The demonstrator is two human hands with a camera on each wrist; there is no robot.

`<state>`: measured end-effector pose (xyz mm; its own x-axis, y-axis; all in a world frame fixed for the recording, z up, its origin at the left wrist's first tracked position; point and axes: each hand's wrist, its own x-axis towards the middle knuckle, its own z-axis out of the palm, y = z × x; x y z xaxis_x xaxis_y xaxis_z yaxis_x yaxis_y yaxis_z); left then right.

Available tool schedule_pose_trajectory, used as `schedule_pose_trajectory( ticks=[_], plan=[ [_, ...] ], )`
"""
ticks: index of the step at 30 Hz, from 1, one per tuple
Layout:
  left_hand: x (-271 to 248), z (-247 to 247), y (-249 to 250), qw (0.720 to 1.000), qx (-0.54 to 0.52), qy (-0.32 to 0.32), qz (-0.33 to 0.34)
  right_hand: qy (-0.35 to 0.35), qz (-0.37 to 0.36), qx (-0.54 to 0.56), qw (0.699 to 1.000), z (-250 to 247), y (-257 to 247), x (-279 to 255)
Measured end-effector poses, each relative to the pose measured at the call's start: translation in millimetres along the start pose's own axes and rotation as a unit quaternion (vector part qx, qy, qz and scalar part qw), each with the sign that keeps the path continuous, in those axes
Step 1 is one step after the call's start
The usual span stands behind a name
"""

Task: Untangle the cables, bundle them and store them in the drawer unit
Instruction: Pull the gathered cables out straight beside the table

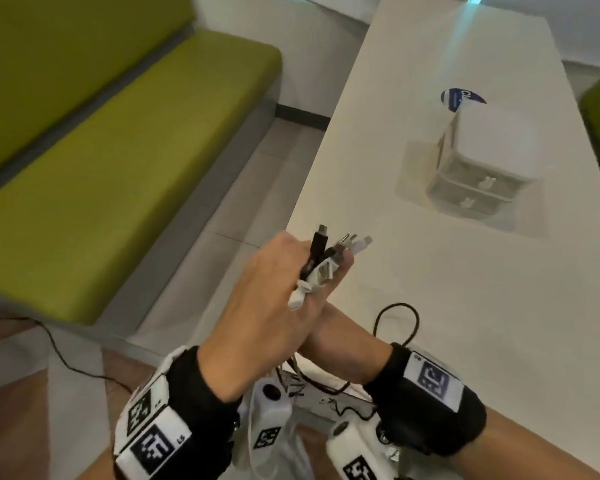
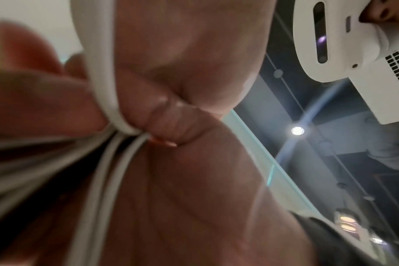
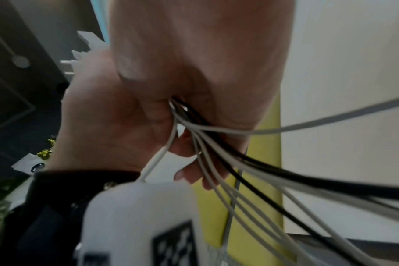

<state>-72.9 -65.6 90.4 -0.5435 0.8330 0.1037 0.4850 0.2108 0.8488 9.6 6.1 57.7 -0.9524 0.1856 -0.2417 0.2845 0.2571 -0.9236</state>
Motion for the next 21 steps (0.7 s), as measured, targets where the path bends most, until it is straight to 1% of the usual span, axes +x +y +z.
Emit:
schedule_pose_trajectory(
  ticks=[1,3,7,9,11,13,14,16,17,18,19,20,21],
  plan=[
    [4,-8,-8,0.999,0.031,0.01,0.007,-0.008,-0.011,-0.008,1.0,5,-5,12],
    [14,-24,-19,0.996,0.079,0.032,-0.007,-0.024,-0.034,0.001,0.999,15,-16,38],
    [30,-58,-35,0.992,0.108,0.059,-0.027,-0.045,-0.044,0.054,0.997,28,-33,84],
    [41,-73,-48,0.987,0.145,0.057,-0.028,-0.048,-0.019,0.037,0.998,30,-40,106],
    [53,-86,-62,0.983,0.174,0.052,-0.041,-0.045,-0.014,0.02,0.999,30,-48,124],
    [63,-96,-70,0.982,0.18,0.049,-0.04,-0.024,0.016,-0.022,0.999,26,-57,138],
    [67,-101,-70,0.982,0.181,0.049,-0.033,-0.017,0.019,-0.04,0.999,22,-59,144],
    [74,-111,-66,0.98,0.187,0.071,-0.003,-0.007,-0.004,-0.072,0.997,16,-66,155],
    [77,-118,-64,0.977,0.193,0.094,0.015,-0.001,-0.031,-0.089,0.996,16,-77,162],
    [79,-126,-64,0.974,0.198,0.111,0.025,0.027,-0.078,-0.113,0.99,20,-88,173],
    [82,-135,-64,0.973,0.202,0.114,0.019,0.05,-0.116,-0.15,0.981,22,-93,182],
    [85,-145,-65,0.97,0.209,0.119,0.013,0.082,-0.124,-0.161,0.976,27,-100,192],
    [87,-156,-66,0.968,0.218,0.122,0.006,0.084,-0.138,-0.154,0.975,31,-110,199]
  ],
)
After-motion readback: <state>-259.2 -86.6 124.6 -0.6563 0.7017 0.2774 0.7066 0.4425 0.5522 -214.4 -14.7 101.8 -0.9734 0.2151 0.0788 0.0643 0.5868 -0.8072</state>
